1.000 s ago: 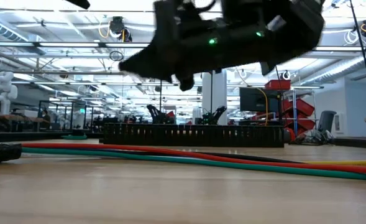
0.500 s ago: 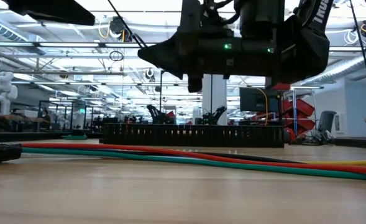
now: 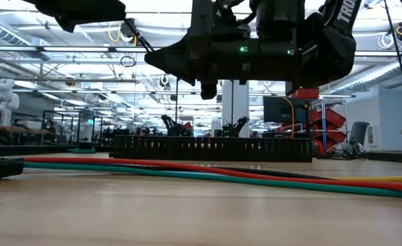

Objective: Ziptie cables
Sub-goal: Wrap the cables together using a zip tie

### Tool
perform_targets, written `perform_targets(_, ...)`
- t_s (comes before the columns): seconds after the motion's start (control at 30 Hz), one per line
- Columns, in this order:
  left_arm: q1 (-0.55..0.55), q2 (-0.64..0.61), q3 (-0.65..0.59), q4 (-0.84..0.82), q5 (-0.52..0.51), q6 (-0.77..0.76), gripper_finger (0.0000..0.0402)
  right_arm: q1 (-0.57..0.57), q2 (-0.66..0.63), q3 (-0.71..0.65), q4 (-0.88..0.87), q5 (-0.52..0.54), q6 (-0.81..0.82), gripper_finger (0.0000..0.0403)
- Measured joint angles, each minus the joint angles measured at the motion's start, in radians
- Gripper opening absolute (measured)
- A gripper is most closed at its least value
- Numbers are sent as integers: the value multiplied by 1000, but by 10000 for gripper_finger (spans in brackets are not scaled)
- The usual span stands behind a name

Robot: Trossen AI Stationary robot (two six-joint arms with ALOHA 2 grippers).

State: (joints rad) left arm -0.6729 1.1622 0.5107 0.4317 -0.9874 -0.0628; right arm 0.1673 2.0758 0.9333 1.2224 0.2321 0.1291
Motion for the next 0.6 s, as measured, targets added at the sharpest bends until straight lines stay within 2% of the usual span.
perform_targets(0.2, 9, 0, -1, 6, 1, 16, 93, 0, 0, 0, 0, 2, 0, 0)
perform_targets(0.37, 12, 0, -1, 5, 1, 17, 13, 0, 0, 0, 0, 5, 6, 0)
perform_targets(0.5, 12, 0, -1, -20, 2, 21, 4, 0, 0, 1, -23, -1, 19, 0)
perform_targets(0.6, 13, -18, 9, -143, 38, -25, 3, 1, -16, 3, -133, -9, 17, 7)
